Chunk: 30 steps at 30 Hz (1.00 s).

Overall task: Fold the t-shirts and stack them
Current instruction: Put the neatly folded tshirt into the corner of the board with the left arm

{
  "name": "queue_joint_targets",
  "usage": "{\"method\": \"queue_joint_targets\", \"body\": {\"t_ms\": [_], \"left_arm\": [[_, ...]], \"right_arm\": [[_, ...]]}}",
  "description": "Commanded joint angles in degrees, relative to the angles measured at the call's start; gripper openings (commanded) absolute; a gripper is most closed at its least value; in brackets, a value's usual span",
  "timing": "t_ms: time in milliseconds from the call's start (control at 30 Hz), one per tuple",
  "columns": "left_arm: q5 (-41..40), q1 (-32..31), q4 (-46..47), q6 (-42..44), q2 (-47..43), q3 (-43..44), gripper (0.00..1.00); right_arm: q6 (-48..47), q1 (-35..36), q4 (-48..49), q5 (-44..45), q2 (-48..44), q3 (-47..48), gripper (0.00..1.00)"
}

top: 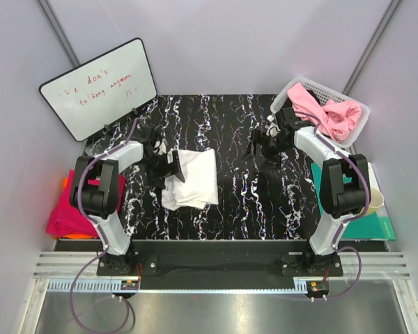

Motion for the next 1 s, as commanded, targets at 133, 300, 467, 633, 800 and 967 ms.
{"method": "queue_joint_targets", "body": {"t_ms": [133, 300, 467, 633, 800, 967], "left_arm": [[0.5, -0.5, 4.0, -0.1, 8.1, 4.1, 0.90], [0.5, -1.6, 2.6, 0.5, 12.4, 8.4, 0.00], [-3.1, -1.6, -1.0, 1.8, 10.3, 10.6, 0.00], [-8.0, -0.9, -5.7, 2.8, 2.3, 11.6, 0.00], [-14.7, -0.2, -11.2, 4.2, -5.2, 12.9, 0.00], [-19.6, 1.5, -15.9, 4.2, -10.5, 12.5, 0.00]], "right_arm": [[-2.4, -0.2, -0.5, -1.8, -0.2, 2.4, 1.00], [-2.8, -0.2, -1.0, -1.9, -0.1, 2.5, 1.00], [-3.1, -0.3, -1.2, -2.1, -0.3, 2.6, 1.00], [-3.1, -0.2, -1.2, -2.6, -0.1, 2.7, 1.00], [-3.1, -0.2, -1.2, -3.4, 0.2, 2.8, 1.00], [-3.2, -0.2, -1.3, -5.5, 1.3, 3.7, 1.00]]}}
